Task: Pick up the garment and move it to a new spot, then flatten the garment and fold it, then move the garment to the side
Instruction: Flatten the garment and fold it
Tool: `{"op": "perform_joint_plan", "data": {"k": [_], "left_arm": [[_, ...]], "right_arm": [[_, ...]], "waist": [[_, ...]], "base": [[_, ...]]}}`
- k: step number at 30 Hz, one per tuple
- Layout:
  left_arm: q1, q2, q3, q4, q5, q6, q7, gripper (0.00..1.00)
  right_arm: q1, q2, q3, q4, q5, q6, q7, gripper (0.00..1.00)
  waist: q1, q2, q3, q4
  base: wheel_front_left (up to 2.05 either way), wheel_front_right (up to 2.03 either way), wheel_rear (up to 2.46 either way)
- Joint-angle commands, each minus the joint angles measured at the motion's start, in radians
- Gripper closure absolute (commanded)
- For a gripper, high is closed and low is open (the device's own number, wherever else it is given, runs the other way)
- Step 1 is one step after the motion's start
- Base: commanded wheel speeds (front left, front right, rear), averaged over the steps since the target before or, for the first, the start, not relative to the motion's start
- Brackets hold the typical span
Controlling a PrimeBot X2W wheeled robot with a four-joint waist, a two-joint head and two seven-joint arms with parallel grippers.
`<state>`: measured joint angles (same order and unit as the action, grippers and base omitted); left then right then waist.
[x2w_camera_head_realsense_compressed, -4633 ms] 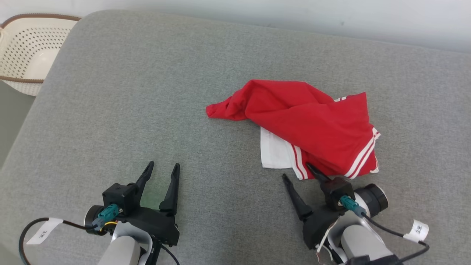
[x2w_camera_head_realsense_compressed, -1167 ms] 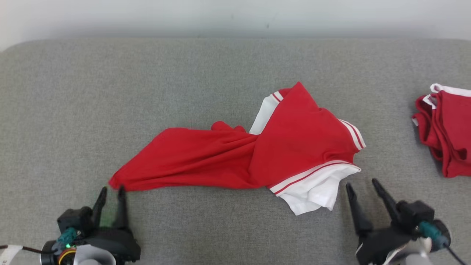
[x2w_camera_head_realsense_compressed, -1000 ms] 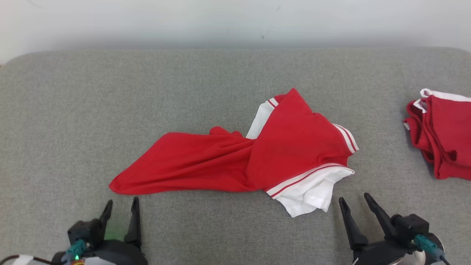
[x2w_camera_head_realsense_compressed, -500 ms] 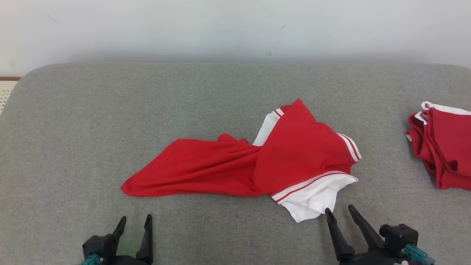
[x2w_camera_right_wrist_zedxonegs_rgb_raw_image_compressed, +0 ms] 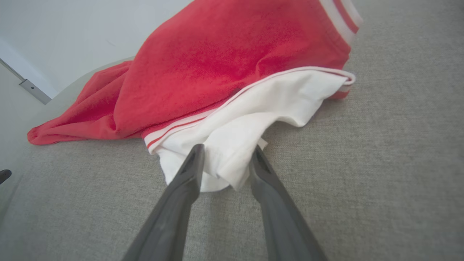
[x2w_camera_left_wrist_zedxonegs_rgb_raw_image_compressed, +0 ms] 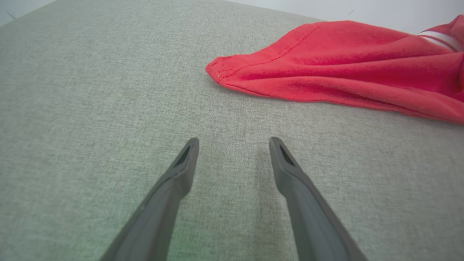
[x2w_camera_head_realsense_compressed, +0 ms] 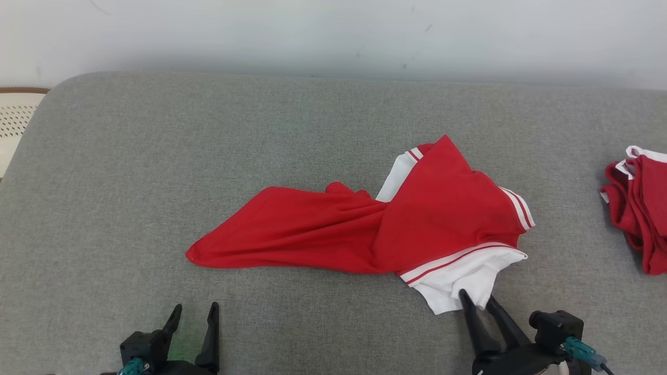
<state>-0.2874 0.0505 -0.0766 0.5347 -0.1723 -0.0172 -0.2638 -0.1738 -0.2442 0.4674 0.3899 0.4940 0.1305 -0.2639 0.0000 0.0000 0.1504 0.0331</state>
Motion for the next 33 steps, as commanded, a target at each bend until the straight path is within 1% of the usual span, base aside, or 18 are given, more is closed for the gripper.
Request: {"op": "perform_joint_plan", "data": {"k": [1, 2, 8, 14, 18, 21, 24, 30, 33], "left_arm": [[0.006, 0.001, -0.001, -0.003, 0.011, -0.003, -0.001, 0.00], [0.007, 0.001, -0.001, -0.004, 0.011, -0.003, -0.001, 0.00], [0.021, 0.001, 0.011, 0.000, 0.012, -0.001, -0.001, 0.00], [0.029, 0.001, 0.014, -0.001, -0.002, 0.003, -0.001, 0.00], [0.027, 0.001, 0.016, 0.000, -0.009, 0.009, -0.001, 0.00], [0.026, 0.001, 0.015, 0.002, -0.016, 0.016, -0.001, 0.00], [0.028, 0.001, 0.013, 0.003, -0.021, 0.017, -0.001, 0.00], [0.039, 0.001, 0.018, 0.008, -0.027, 0.011, -0.001, 0.00], [0.042, 0.001, 0.011, 0.010, -0.033, -0.001, -0.001, 0.00]], "right_arm": [[-0.001, 0.002, -0.003, -0.001, 0.004, 0.000, 0.000, 0.62], [-0.002, 0.003, -0.009, -0.003, 0.006, 0.000, 0.000, 0.99], [0.030, -0.014, -0.060, -0.003, 0.002, 0.000, 0.000, 1.00], [0.084, -0.059, -0.107, -0.061, 0.003, 0.000, 0.000, 1.00], [0.121, -0.088, -0.096, -0.081, 0.014, 0.000, 0.000, 1.00], [0.141, -0.113, -0.073, -0.070, 0.029, 0.000, 0.000, 1.00], [0.159, -0.129, -0.080, -0.053, 0.029, 0.000, 0.000, 1.00], [0.183, -0.132, -0.097, -0.006, 0.027, 0.000, 0.000, 1.00], [0.182, -0.128, -0.101, 0.004, 0.021, 0.000, 0.000, 1.00]], "waist": [[0.0000, 0.0000, 0.002, 0.001], [0.0000, 0.0000, 0.002, 0.002], [0.0000, 0.0000, -0.013, -0.020], [0.0000, 0.0000, -0.043, -0.077], [0.0000, 0.0000, -0.054, -0.115], [0.0000, 0.0000, -0.060, -0.134], [0.0000, 0.0000, -0.063, -0.145], [0.0000, 0.0000, -0.066, -0.151], [0.0000, 0.0000, -0.064, -0.152]], "base": [[0.00, 0.00, 0.00], [0.00, 0.00, 0.00], [0.00, 0.00, 0.00], [0.00, 0.00, 0.00], [0.00, 0.00, 0.00], [0.00, 0.00, 0.00], [0.00, 0.00, 0.00], [0.00, 0.00, 0.00], [0.00, 0.00, 0.00]]}}
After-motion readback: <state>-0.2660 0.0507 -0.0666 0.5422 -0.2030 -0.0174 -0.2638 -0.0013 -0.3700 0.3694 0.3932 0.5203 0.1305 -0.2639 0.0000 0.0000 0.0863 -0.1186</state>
